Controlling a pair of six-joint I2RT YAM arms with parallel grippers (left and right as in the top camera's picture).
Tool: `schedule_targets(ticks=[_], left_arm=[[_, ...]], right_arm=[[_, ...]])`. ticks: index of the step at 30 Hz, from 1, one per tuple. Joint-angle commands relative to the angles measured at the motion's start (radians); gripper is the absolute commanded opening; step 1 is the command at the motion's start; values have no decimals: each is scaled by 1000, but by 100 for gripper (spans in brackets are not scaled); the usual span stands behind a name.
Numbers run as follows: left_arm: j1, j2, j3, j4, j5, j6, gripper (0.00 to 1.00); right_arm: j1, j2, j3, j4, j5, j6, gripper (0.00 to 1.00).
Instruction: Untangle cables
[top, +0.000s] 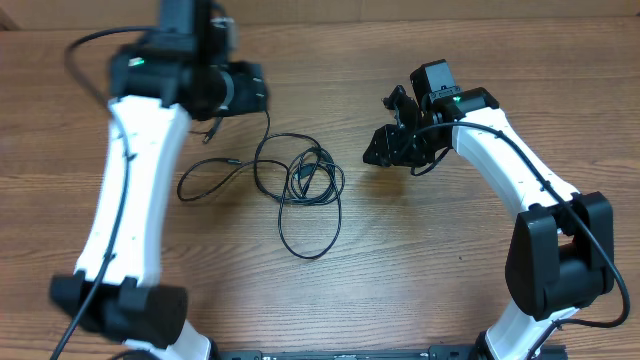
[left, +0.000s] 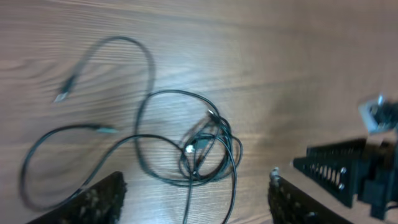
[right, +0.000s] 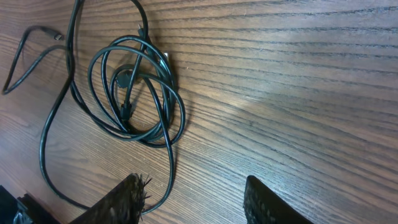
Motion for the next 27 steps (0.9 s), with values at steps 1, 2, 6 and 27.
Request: schedule_targets(ticks=[1, 2, 6, 27], left_arm=[[-69, 76, 13, 9, 33, 177, 76], [-87, 101, 13, 11, 29, 204, 76], [-135, 196, 13, 17, 10, 253, 77], [-163, 542, 13, 5, -20, 279, 67]], right_arm=[[-2, -2, -2, -1, -15, -14, 50], [-2, -2, -2, -3, -15, -14, 50], [-2, -2, -2, -11, -12, -14, 50], [-2, -2, -2, -34, 14, -14, 50]])
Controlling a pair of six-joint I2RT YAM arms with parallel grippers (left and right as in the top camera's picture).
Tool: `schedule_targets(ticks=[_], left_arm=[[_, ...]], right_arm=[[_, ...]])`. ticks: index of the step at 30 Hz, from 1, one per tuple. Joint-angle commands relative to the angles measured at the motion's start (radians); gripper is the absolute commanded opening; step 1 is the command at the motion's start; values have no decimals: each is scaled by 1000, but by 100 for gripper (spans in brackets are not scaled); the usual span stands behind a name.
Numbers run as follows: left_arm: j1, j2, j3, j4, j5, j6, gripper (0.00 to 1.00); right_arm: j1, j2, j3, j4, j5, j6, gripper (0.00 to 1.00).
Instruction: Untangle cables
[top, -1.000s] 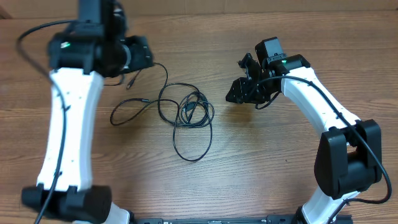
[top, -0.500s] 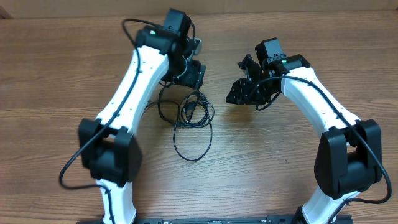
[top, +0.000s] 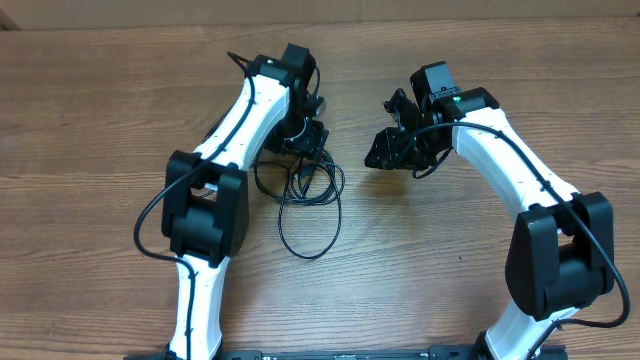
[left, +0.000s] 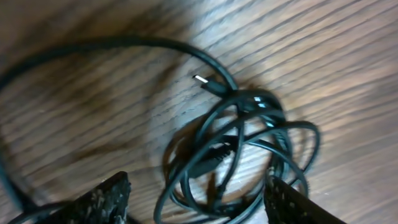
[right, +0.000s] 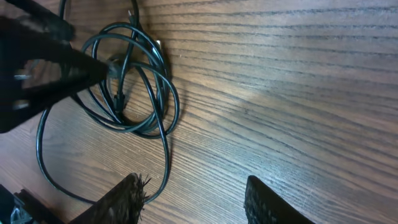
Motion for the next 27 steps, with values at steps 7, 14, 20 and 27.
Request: schedule_targets(ticks=[7, 14, 20, 27], left_arm=[[-7, 39, 13, 6, -10, 23, 38], [-6, 31, 32, -39, -8, 23, 4], [-6, -5, 192, -134, 78, 24, 4], [-6, -79, 405, -189, 317, 30, 4]], right_arm=[[-2, -2, -2, 2, 3, -8, 50], [-2, -2, -2, 2, 3, -8, 50], [2, -2, -2, 3, 3, -8, 56], [52, -2, -2, 18, 0, -13, 58]])
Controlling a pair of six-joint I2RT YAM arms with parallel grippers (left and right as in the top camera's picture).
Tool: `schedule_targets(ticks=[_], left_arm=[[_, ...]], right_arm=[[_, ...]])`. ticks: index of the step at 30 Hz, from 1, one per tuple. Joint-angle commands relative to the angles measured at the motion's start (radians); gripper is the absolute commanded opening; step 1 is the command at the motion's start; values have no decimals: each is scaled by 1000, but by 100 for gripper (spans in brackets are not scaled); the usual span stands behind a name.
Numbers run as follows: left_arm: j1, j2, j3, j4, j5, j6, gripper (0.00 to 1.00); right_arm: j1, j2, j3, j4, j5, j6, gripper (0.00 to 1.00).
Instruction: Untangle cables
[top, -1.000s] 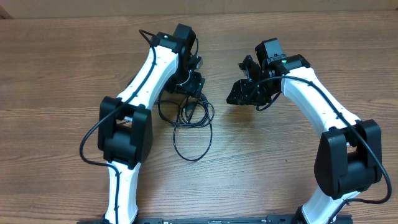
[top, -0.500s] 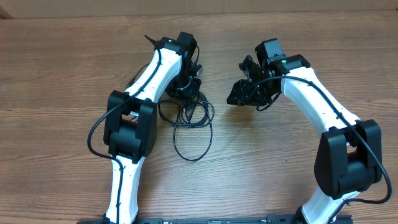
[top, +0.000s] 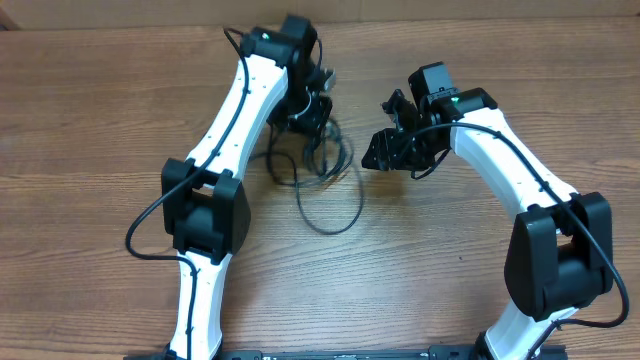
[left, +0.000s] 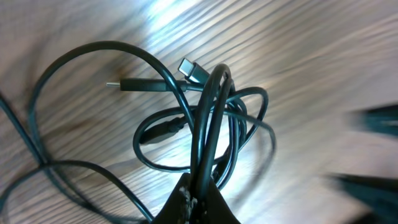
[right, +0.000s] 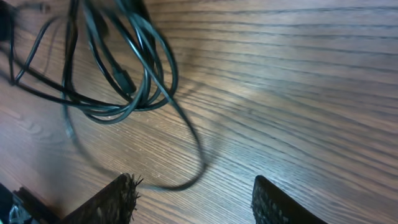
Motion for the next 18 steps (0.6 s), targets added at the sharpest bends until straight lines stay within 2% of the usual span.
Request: schedule_targets(ticks=[1, 7, 11, 13, 16, 18], left_arm=[[-6, -92, 94, -13, 152, 11, 4], [-7, -126, 113, -54, 149, 12, 4], [-6, -126, 113, -95, 133, 12, 4], [-7, -126, 113, -110, 122, 12, 4], [-7, -126, 111, -127, 70, 12, 4], [-7, -126, 111, -141, 27, 12, 4]], right_arm=[[38, -2, -2, 22, -1, -8, 58], [58, -2, -2, 108, -1, 1, 56], [54, -2, -2, 159, 3, 42, 41], [45, -2, -2, 181, 3, 87, 41], [32, -3, 0, 186, -48, 127, 43], [21, -3, 6, 175, -141, 98, 50]])
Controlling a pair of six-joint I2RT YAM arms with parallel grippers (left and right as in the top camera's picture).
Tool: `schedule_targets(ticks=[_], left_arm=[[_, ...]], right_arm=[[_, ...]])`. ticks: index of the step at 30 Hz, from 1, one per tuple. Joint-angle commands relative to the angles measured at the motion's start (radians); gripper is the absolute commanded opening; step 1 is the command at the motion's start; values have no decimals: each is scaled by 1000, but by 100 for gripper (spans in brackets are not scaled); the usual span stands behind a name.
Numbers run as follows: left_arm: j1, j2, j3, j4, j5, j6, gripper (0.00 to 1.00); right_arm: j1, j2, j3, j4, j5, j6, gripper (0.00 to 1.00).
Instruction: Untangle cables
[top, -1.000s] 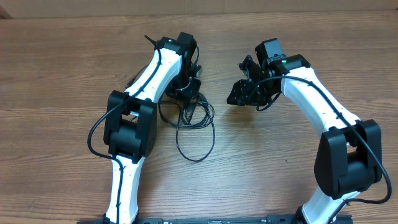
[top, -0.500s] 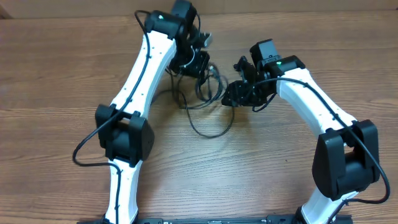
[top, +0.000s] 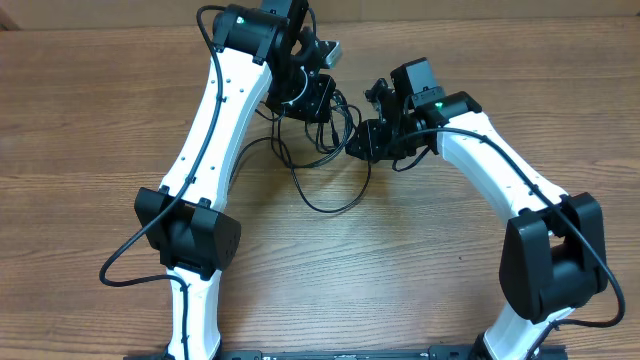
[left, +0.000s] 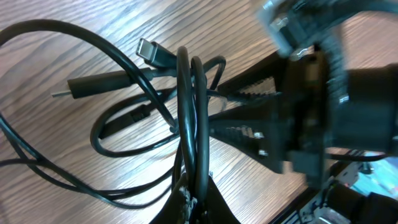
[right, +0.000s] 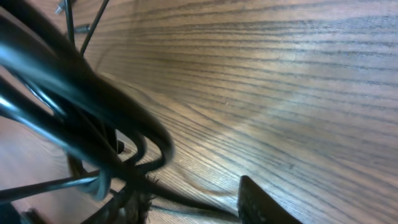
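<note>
A tangle of black cables (top: 330, 165) hangs lifted off the wooden table (top: 500, 60), one loop trailing down to the surface. My left gripper (top: 310, 97) is shut on several strands of it; the left wrist view has the strands (left: 189, 124) rising straight out of the pinched jaws (left: 193, 198), with a plug end (left: 151, 53) beyond. My right gripper (top: 364, 141) is open, right beside the bundle. In the right wrist view thick strands (right: 81, 93) cross close in front, and one runs low between the fingers (right: 260, 202).
Both white arms meet near the table's far middle. The right gripper's black body (left: 298, 118) fills the right half of the left wrist view, very near the held strands. A cable tail (top: 250, 150) lies under the left arm.
My left gripper has carried the bundle higher and to the right. My right gripper has moved left, up against the cables, and strands now cross between its open fingers.
At first the tangle lay flat on the table with both grippers open and apart from it. Then my left gripper was down over the knot, still open. Then it was shut on the strands and lifted; now the bundle hangs at my right gripper.
</note>
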Motion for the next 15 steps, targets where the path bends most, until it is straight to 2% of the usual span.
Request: schedule_targets(ticks=[1, 4, 6, 15], left_arm=[[-7, -12, 11, -18, -78, 11, 4], [-7, -12, 11, -27, -135, -3, 4], [-8, -12, 11, -28, -128, -4, 4], [-14, -12, 11, -39, -9, 43, 4]], right_arm=[[-26, -3, 11, -8, -158, -27, 53], [-43, -3, 29, -48, -263, -111, 61], [-52, -3, 35, -64, -303, -147, 63], [-51, -3, 35, -8, -357, -146, 59]])
